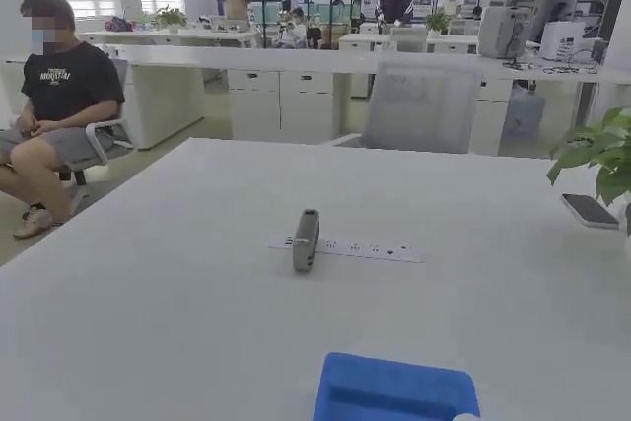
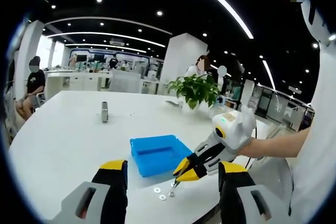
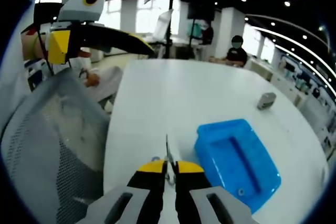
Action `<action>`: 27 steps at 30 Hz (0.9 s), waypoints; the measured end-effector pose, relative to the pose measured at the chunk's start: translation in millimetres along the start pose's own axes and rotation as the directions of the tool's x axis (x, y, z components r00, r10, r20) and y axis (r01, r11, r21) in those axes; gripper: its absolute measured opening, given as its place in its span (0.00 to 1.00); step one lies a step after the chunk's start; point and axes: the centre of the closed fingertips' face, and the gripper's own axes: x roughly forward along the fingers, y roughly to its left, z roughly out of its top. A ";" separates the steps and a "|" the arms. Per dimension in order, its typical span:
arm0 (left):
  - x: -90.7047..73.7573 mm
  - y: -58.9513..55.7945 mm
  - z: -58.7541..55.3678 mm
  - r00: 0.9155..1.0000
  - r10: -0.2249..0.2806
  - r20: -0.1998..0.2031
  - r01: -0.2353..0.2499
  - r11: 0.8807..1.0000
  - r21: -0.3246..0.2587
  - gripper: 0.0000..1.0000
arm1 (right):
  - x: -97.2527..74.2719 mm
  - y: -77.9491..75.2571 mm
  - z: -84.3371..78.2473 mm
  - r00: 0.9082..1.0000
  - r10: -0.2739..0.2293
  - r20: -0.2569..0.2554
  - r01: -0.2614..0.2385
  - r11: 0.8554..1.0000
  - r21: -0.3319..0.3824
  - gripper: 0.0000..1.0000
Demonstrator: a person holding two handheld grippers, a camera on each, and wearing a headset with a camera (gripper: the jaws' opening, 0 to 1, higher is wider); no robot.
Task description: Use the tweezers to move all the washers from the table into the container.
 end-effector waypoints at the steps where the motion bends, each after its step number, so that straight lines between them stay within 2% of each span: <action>1: -0.1 0.0 0.3 1.000 0.000 0.001 0.000 1.000 0.000 0.71 | -0.2 -1.3 -0.2 1.000 -0.006 -0.001 0.006 1.000 0.003 0.03; 5: 0.0 -0.6 0.5 1.000 0.000 0.002 0.000 1.000 0.003 0.71 | -2.0 -6.6 -2.5 1.000 -0.030 -0.008 0.031 0.999 0.028 0.02; 7: 0.2 -1.4 0.7 1.000 -0.003 0.003 0.003 1.000 0.002 0.71 | -2.7 -7.2 -2.2 1.000 -0.023 0.011 0.023 0.998 0.062 0.02; 9: 0.4 -2.1 0.9 1.000 -0.005 0.005 0.005 1.000 0.002 0.71 | -2.1 -9.0 -0.6 0.998 -0.026 0.053 0.019 0.991 0.133 0.02; 10: 0.4 -2.2 0.8 1.000 -0.006 0.004 0.006 1.000 0.002 0.71 | -3.4 -11.4 -1.7 0.998 -0.030 0.055 0.021 0.987 0.158 0.02; 12: 0.2 -2.4 0.7 1.000 -0.005 0.003 0.005 1.000 0.005 0.71 | -7.1 -15.7 -2.7 0.998 -0.037 0.052 0.028 0.986 0.164 0.02; 15: -1.0 -1.1 1.5 1.000 -0.002 0.011 0.002 1.000 -0.001 0.71 | -14.4 -17.7 5.5 0.995 -0.041 0.091 0.023 0.982 0.190 0.02; 20: -1.8 -0.7 0.4 1.000 0.001 0.008 -0.001 1.000 0.001 0.71 | -23.9 -23.2 16.4 0.993 -0.050 0.106 0.028 0.981 0.194 0.02; 27: -3.5 0.4 0.9 1.000 0.009 0.009 -0.010 1.000 0.010 0.72 | -38.8 -37.9 38.6 0.985 -0.062 0.160 0.026 0.976 0.214 0.02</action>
